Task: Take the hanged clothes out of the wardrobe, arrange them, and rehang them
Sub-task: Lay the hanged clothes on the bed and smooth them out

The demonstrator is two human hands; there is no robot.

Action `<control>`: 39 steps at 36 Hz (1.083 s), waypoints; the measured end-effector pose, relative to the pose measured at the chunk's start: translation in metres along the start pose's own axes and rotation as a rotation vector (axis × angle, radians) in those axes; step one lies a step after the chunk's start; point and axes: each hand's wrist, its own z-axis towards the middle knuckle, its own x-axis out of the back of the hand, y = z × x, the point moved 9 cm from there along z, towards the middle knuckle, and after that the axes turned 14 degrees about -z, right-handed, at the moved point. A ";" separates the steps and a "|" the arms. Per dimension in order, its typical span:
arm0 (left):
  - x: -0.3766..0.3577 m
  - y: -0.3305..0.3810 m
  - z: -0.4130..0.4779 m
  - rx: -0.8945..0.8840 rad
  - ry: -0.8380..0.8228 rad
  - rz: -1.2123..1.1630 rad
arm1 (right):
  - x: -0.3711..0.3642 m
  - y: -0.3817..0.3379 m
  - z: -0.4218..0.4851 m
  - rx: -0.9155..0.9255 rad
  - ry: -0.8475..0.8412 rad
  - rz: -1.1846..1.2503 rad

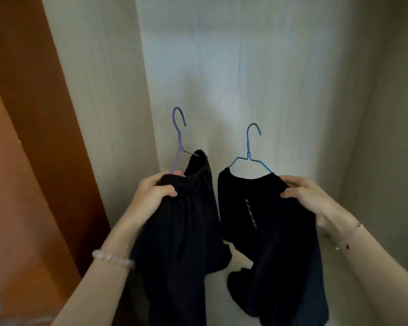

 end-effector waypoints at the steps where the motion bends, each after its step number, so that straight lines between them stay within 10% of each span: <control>1: 0.004 -0.016 -0.008 0.023 0.007 -0.005 | -0.008 0.014 -0.006 -0.015 -0.008 -0.004; 21: 0.047 -0.227 -0.172 0.365 0.118 0.105 | -0.131 0.145 -0.088 -0.061 -0.333 -0.131; 39: -0.003 -0.192 -0.416 0.187 0.976 0.039 | -0.201 0.125 -0.167 0.344 -1.307 -0.406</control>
